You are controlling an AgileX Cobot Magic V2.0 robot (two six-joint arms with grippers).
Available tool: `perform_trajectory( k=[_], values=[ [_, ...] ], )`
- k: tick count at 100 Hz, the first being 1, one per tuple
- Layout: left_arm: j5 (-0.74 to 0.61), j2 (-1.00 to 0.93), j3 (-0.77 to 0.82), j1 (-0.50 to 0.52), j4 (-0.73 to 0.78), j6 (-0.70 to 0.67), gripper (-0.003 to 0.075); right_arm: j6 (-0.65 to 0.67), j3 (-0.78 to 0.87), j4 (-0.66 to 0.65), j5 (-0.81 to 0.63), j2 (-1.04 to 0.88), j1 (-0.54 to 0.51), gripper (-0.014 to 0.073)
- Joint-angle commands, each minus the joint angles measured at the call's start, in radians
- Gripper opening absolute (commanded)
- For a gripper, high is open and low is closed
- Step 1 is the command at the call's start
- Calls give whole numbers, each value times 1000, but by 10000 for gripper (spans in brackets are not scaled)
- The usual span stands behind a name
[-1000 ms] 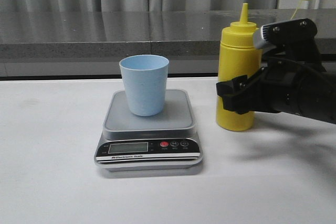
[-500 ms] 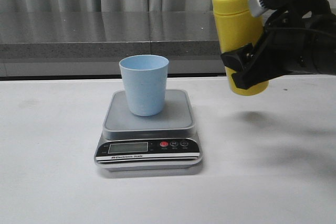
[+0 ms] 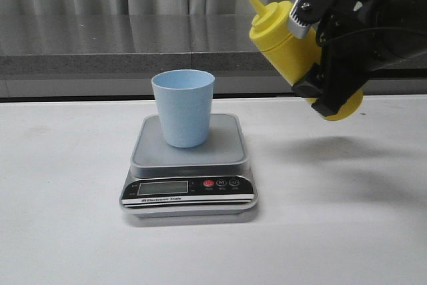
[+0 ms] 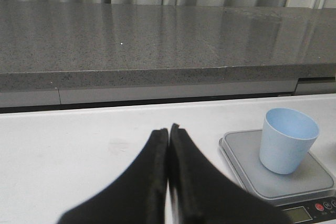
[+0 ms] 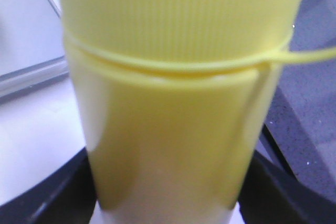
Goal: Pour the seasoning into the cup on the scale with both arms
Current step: 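Lift the yellow bottle with the right gripper and tilt it toward the cup, then tip the bottle nozzle down over the blue cup with the right gripper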
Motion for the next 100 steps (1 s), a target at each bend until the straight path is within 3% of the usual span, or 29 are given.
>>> perform_trajectory(
  k=[1,26,100],
  values=[
    [-76,6,-28,1,-4,-4,-20,-70,-70,-14,15,-49,13,288],
    [-76,6,-28,1,-4,-4,-20,-130,-159,-65,133,-42,53,288],
    [-76,6,-28,1,-4,-4,-20,-130,-362,-471,452,-7,117,288]
  ],
)
